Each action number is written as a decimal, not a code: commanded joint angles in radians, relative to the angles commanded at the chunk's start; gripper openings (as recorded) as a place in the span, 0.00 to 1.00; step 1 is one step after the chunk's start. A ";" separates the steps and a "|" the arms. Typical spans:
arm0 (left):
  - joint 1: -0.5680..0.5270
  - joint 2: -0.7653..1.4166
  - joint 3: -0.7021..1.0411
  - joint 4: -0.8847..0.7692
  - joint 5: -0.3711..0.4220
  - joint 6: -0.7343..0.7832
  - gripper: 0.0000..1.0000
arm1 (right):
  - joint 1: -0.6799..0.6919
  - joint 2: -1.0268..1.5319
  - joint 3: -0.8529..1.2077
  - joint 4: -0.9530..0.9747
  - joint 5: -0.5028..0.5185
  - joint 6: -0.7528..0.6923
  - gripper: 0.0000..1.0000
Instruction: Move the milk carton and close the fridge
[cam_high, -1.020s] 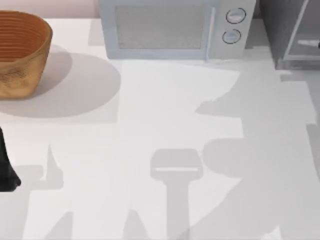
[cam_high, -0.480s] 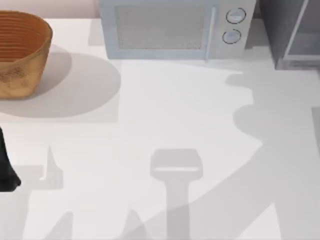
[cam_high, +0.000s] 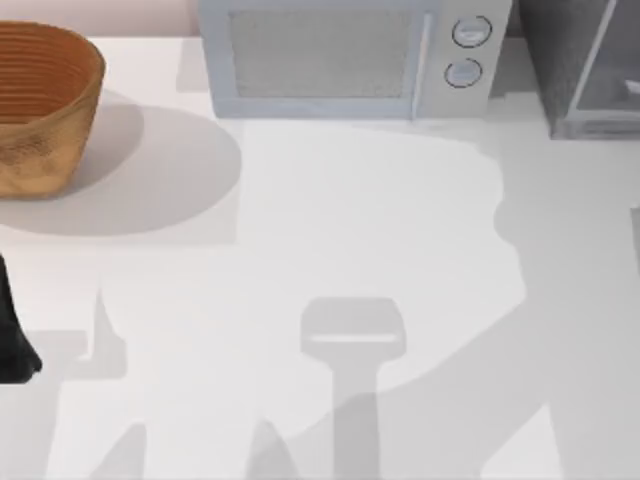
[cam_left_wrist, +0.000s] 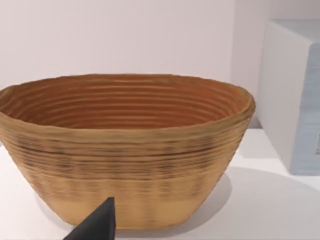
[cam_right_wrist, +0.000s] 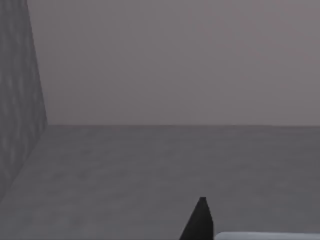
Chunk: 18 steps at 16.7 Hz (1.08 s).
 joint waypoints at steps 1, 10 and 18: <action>0.000 0.000 0.000 0.000 0.000 0.000 1.00 | -0.001 0.001 0.001 0.000 0.000 0.000 0.00; 0.000 0.000 0.000 0.000 0.000 0.000 1.00 | -0.005 0.004 0.004 -0.002 -0.001 -0.001 0.23; 0.000 0.000 0.000 0.000 0.000 0.000 1.00 | -0.005 0.004 0.004 -0.002 -0.001 -0.001 0.83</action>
